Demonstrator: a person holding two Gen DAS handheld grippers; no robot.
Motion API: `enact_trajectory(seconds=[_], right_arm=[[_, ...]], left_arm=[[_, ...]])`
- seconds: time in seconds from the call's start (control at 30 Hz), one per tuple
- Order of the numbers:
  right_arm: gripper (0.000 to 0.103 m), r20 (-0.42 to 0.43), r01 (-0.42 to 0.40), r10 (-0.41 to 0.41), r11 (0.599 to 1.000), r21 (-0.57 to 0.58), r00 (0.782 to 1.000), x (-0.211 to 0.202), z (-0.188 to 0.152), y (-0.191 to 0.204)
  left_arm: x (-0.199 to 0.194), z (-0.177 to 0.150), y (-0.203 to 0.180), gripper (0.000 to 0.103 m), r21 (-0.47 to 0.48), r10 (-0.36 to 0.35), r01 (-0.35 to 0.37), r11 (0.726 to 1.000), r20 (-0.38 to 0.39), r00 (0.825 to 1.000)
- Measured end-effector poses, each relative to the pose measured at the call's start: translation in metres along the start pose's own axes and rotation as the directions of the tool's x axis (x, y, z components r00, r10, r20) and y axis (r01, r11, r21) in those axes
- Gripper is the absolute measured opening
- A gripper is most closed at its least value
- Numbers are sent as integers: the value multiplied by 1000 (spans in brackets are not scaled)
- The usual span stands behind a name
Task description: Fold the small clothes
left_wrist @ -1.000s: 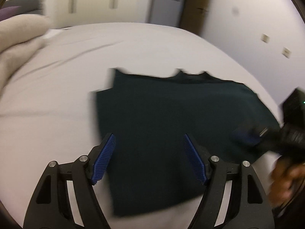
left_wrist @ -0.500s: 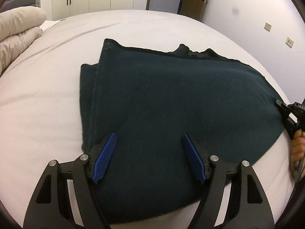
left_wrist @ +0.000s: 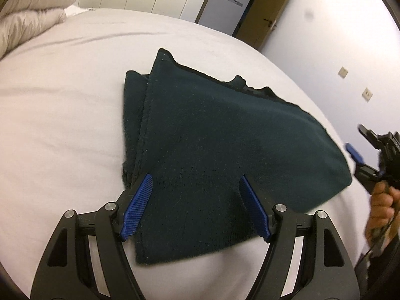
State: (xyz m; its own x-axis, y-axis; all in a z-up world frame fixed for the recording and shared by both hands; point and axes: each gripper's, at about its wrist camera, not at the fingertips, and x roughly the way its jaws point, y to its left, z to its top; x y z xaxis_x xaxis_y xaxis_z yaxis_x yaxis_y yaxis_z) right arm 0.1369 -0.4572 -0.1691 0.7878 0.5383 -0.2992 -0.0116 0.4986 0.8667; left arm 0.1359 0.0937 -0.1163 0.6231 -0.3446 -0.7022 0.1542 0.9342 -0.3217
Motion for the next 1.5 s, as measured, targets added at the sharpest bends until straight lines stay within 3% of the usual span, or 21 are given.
enact_trajectory(seconds=[0.13,0.17,0.2,0.27,0.43,0.87,1.03,1.07,1.17,1.3,1.43,1.5], right_arm=[[61,-153,44,-46,999,-18,987,57,-18,5],[58,-189,97,-97,995,-6,977,69,-20,-3],[43,-201,136,-135,991,-8,970,73,-26,-13],[40,-178,121,-121,993,-9,977,64,-33,-15],[64,-123,146,-146,989,-14,982,38,-35,2],[65,-148,138,-149,987,-86,978,38,-43,38],[65,-163,114,-129,988,-99,978,47,-47,46],[65,-165,105,-120,989,-100,979,48,-48,47],[65,-172,80,-95,993,-90,981,50,-51,48],[66,-179,55,-66,996,-63,982,53,-53,43],[66,-183,37,-41,999,-24,982,55,-55,36],[66,-185,28,-31,999,-16,982,54,-56,35]], left_arm=[[5,3,4,71,-6,-6,6,1000,-3,1000],[6,3,2,71,-4,-4,4,1000,-4,1000],[6,3,2,71,-2,-2,2,1000,-5,1000],[6,3,1,71,2,4,-4,1000,-7,1000],[17,7,-9,71,15,28,-28,999,-14,999],[9,7,-9,71,-6,28,-28,1000,-21,999],[-11,2,-1,77,-106,8,-7,994,9,1000],[-17,-1,4,84,-154,21,-20,988,7,1000],[-30,-13,21,85,-292,-33,34,956,7,999],[-47,-36,35,85,-472,-111,114,874,35,993],[-39,-46,23,85,-531,-165,169,831,54,985],[-31,-45,19,85,-542,-166,176,821,68,984]])
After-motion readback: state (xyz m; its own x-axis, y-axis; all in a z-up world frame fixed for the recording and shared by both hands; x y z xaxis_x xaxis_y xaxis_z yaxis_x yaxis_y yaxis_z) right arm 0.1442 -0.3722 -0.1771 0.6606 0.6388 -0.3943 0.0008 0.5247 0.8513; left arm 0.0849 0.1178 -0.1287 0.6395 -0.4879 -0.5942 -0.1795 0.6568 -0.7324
